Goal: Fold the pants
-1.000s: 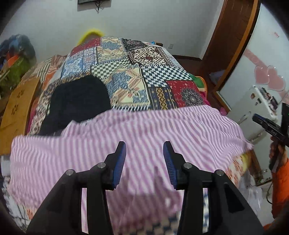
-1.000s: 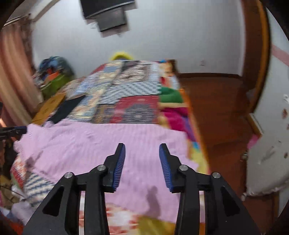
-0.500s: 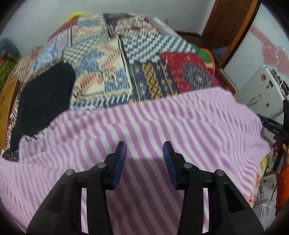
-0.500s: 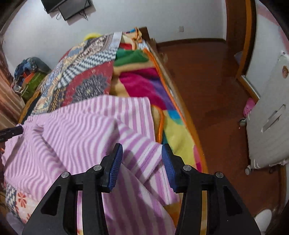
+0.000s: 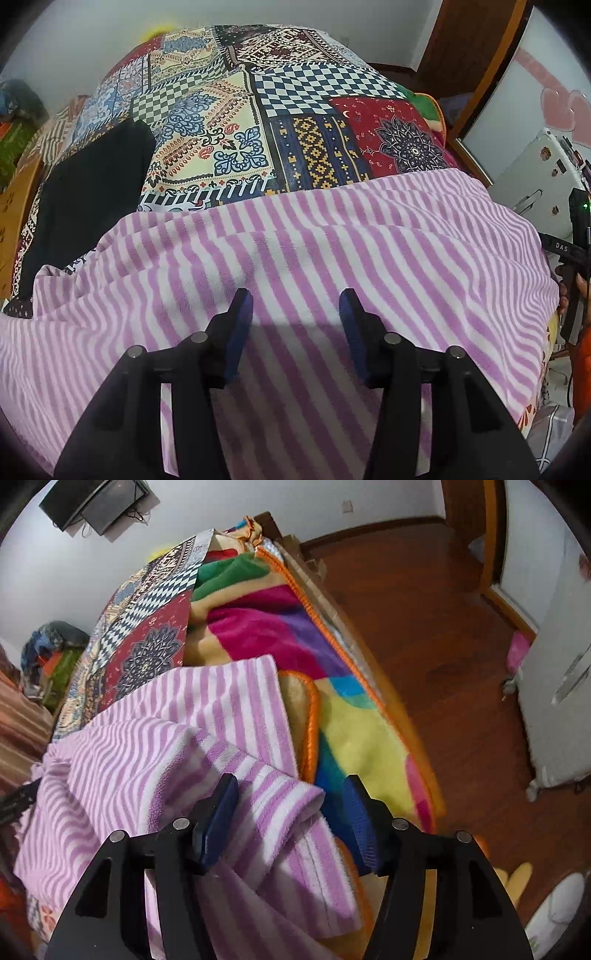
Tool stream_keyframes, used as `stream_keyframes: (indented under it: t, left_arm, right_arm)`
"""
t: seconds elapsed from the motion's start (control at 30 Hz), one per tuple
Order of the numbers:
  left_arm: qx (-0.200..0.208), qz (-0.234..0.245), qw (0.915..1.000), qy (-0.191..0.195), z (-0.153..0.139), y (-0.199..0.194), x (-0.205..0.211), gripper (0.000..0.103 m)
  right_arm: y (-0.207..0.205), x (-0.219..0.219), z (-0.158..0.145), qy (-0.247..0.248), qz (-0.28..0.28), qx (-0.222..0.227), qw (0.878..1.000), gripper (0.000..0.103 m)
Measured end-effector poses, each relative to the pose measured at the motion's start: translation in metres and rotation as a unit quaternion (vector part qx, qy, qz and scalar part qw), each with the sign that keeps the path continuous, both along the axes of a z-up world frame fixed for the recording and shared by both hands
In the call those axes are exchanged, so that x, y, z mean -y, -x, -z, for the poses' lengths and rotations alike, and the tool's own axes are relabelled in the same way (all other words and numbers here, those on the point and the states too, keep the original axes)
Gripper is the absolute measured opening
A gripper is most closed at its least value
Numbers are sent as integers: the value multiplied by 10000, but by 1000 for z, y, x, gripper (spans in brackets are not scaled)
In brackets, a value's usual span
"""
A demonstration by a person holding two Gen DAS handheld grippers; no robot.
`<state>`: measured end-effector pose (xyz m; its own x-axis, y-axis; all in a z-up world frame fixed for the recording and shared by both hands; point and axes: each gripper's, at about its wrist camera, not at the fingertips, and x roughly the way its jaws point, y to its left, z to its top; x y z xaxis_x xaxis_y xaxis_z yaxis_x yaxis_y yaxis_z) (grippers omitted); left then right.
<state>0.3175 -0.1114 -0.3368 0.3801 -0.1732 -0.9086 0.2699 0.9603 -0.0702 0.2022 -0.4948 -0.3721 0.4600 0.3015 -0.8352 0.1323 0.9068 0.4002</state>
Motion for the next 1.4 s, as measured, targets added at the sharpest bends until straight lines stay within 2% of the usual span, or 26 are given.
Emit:
stream_keyframes:
  t: [0.03, 0.1, 0.13, 0.17, 0.37, 0.57, 0.7, 0.8, 0.93, 1.07, 1.17, 1.3, 1.37, 1.4]
  left_arm:
    - [-2, -1, 10000, 0, 0, 0, 0, 49]
    - [-6, -10, 10000, 1, 0, 0, 0, 49]
    - [-6, -18, 10000, -8, 0, 0, -1, 49]
    - [-4, -22, 10000, -21, -1, 1, -1, 49]
    - [36, -36, 10000, -37, -12, 4, -4, 49]
    - [398, -187, 9990, 19, -40, 3, -17, 49]
    - [516, -345, 9981, 43, -49, 2, -30, 49]
    - [508, -451, 9977, 44, -49, 1, -39, 49]
    - [467, -610, 9970, 5, -46, 1, -52, 49]
    - [401, -720, 9966, 0, -42, 3, -60, 49]
    - [394, -781, 9962, 15, -43, 8, -66, 49]
    - [378, -820, 9959, 72, -47, 19, -70, 49]
    - [386, -817, 9958, 105, -49, 27, -69, 49]
    - [385, -816, 9958, 143, -51, 33, -69, 50]
  right_arm:
    - [1, -1, -1, -169, -67, 31, 9998, 35]
    - [3, -2, -4, -199, -69, 89, 9997, 28]
    - [4, -5, -7, -186, -123, 161, 9996, 19]
    - [6, -8, -11, -127, -155, 222, 9996, 16]
    - [11, -17, -49, 489, -267, 849, 9948, 14]
    - [-8, -12, -89, 810, -165, 1517, 9850, 13]
    - [-35, -17, -100, 1057, -176, 1757, 9786, 13]
    - [-54, -21, -94, 1074, -209, 1701, 9793, 13]
    - [-81, -19, -64, 1150, -184, 1243, 9854, 13]
    - [-91, -15, -34, 1230, -105, 584, 9906, 20]
    - [-80, -15, -34, 1427, -92, 418, 9888, 29]
    - [-45, -14, -58, 1505, -152, 612, 9866, 36]
    - [-22, -14, -73, 1480, -191, 753, 9859, 45]
    - [-7, -14, -80, 1480, -201, 818, 9854, 46]
